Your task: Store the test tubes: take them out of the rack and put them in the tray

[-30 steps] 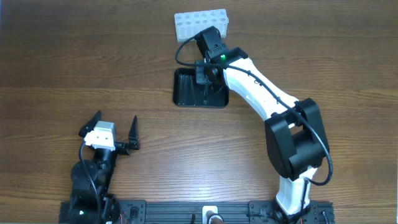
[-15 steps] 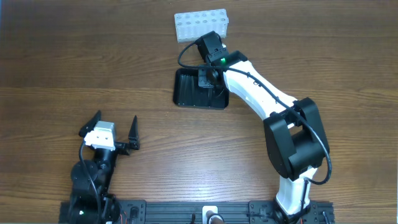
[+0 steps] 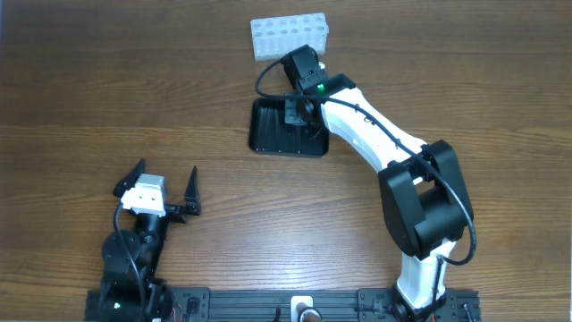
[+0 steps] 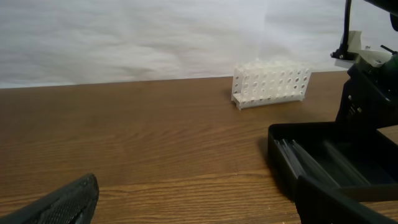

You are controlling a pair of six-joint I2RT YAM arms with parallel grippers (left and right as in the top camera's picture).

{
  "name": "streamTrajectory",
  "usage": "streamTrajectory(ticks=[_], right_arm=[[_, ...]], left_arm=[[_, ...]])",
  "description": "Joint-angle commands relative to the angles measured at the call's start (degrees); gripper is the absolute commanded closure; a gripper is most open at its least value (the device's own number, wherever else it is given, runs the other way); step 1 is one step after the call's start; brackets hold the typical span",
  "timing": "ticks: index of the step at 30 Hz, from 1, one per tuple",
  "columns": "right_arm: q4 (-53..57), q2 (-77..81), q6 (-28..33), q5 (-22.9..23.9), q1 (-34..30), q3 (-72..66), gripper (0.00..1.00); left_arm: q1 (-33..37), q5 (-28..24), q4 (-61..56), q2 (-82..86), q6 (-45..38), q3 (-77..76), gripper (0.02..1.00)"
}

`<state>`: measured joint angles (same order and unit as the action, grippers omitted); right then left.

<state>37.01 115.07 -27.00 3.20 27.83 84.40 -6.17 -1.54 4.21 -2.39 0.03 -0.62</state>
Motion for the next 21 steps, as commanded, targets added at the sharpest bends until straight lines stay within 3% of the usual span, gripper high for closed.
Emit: streamTrajectory(ticks=[1, 6, 8, 11, 17, 21], right_arm=[[-0.79, 0.26, -0.17, 1.03, -0.13, -0.48, 0.757], [-1.97, -3.04, 1.38, 2.91, -0.55, -0.48, 0.744], [-1.92, -6.16, 1.42, 5.57, -0.66, -0.50, 0.619], [-1.95, -12.63, 5.16, 8.24, -0.96, -0.52, 0.566], [-2.69, -27.43, 15.50, 8.26, -3.45, -2.82, 0.470], [-6.64, -39.89, 17.07, 8.22, -7.85, -10.29, 0.417]], left_arm=[[0.35, -0.57, 0.17, 0.46, 0.39, 0.28, 0.018], [0.35, -0.57, 0.17, 0.46, 0.39, 0.28, 0.018], [0.35, -0.57, 0.17, 0.46, 0.39, 0.28, 0.020], [0.35, -0.57, 0.17, 0.46, 0.39, 0.28, 0.018], [0.35, -0.55, 0.17, 0.46, 0.39, 0.28, 0.018], [0.35, -0.57, 0.17, 0.46, 0.39, 0.28, 0.018]])
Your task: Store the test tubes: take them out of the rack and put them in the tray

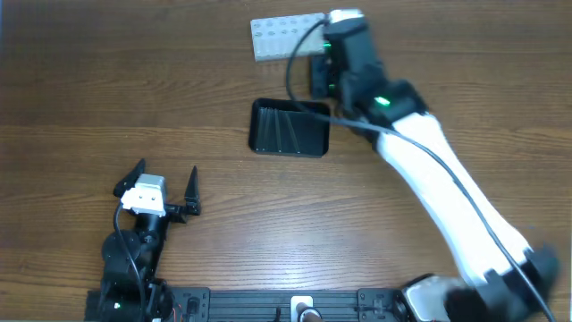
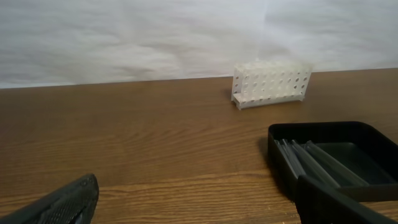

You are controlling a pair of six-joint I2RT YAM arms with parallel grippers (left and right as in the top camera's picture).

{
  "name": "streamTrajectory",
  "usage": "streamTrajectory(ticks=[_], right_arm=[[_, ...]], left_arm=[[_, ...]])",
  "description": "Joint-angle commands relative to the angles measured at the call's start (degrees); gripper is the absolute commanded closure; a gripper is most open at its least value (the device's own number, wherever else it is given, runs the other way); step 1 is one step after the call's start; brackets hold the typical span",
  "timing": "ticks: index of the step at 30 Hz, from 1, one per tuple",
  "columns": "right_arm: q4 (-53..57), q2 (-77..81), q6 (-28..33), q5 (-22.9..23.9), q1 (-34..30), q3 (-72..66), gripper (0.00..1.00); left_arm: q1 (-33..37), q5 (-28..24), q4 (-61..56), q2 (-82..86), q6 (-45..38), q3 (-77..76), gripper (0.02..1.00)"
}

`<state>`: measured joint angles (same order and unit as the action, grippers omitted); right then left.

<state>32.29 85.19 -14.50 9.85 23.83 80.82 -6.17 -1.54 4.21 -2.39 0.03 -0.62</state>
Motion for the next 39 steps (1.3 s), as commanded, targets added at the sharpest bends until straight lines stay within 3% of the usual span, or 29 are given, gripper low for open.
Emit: streamTrajectory(ticks=[1, 8, 13, 22, 30, 39], right_arm=[[-2.91, -13.66, 4.70, 1.57, -5.33, -9.25, 0.411], [-5.90, -36.81, 10.05, 1.14, -13.60, -26.69, 0.264], [-10.56, -51.63, 12.35, 1.14, -15.69, -40.06, 0.007], [-22.56, -71.60, 20.68, 1.22, -17.70, -64.02, 0.007], [-23.69, -84.59, 20.55, 1.11, -22.64, -76.06, 0.009], [-25.73, -84.89, 20.52, 0.74, -23.02, -79.06, 0.009]], left_arm=[[0.35, -0.57, 0.17, 0.46, 0.39, 0.28, 0.018], [0.35, -0.57, 0.17, 0.46, 0.39, 0.28, 0.018], [0.35, -0.57, 0.17, 0.46, 0.39, 0.28, 0.018], [0.35, -0.57, 0.17, 0.46, 0.39, 0.28, 0.018], [0.35, -0.57, 0.17, 0.46, 0.42, 0.28, 0.018], [0.35, -0.57, 0.17, 0.46, 0.39, 0.28, 0.018]])
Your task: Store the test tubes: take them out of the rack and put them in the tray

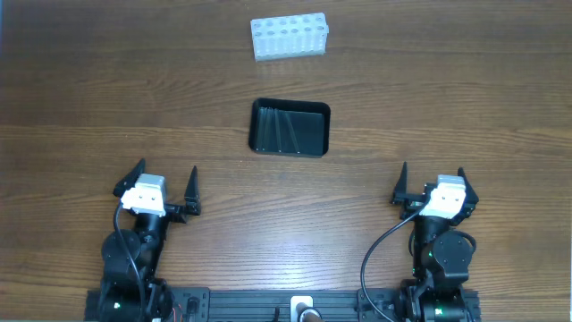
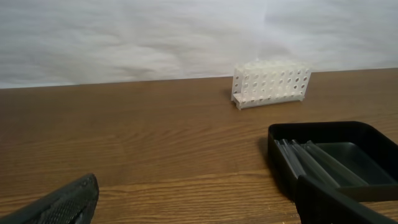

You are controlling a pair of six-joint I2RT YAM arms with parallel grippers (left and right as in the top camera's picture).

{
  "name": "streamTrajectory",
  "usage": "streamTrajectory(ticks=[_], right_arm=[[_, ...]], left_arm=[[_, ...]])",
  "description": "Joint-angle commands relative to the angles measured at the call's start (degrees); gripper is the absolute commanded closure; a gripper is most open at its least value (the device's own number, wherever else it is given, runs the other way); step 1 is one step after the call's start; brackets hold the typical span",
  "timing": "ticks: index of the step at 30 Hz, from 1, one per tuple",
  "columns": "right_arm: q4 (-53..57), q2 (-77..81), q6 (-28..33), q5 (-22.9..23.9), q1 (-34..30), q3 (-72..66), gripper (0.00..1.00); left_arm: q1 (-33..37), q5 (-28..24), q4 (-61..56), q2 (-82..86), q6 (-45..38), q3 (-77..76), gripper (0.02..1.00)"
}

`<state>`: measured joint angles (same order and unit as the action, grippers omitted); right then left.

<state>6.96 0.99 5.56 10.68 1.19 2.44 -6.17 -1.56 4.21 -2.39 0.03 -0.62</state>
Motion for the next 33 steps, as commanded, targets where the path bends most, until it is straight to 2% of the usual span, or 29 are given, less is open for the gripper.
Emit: streamTrajectory(ticks=[1, 6, 12, 18, 33], right_arm=[[-0.39, -0.70, 0.46, -0.09, -0.37, -0.68, 0.007], [-0.90, -0.70, 0.63, 0.09, -0.39, -0.76, 0.007], [-8.02, -0.70, 2.89, 1.38, -0.92, -2.16, 0.009], [-3.76, -0.68, 2.64, 1.18, -0.90, -2.16, 0.009], [-3.80, -0.68, 2.67, 1.18, -0.90, -2.14, 0.007]], left_arm=[[0.35, -0.55, 0.17, 0.46, 0.39, 0.28, 0.018], [0.35, -0.55, 0.17, 0.46, 0.39, 0.28, 0.018], [0.35, -0.52, 0.17, 0.46, 0.39, 0.28, 0.018], [0.35, -0.55, 0.17, 0.46, 0.39, 0.28, 0.018], [0.35, -0.55, 0.17, 0.46, 0.39, 0.28, 0.020]])
